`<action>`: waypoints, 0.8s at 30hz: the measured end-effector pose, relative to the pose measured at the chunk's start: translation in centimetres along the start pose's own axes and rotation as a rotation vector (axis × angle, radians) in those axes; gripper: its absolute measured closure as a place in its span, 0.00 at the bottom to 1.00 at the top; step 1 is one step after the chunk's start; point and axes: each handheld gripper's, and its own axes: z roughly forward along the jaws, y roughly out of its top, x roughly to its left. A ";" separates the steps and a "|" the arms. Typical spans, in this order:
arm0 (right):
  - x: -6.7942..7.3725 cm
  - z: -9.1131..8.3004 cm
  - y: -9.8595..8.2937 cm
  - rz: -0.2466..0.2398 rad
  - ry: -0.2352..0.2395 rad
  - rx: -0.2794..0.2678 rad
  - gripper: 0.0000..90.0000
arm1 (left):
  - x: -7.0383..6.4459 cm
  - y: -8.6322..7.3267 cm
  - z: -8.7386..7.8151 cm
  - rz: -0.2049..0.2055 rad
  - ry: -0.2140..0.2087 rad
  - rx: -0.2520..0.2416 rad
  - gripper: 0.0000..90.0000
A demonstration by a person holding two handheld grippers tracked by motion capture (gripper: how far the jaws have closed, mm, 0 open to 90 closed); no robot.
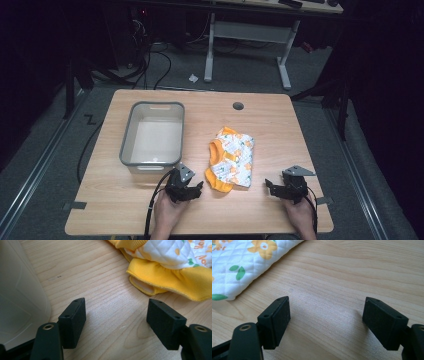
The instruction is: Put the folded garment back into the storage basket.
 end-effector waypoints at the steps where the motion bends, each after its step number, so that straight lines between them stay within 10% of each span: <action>1: 0.0 0.0 0.0 0.000 0.000 0.000 0.25 | 0.0 0.0 0.0 0.000 0.000 0.000 0.35; 24: 0.0 0.0 0.0 0.002 0.000 0.001 0.25 | 0.0 0.0 0.0 -0.006 0.005 -0.001 0.36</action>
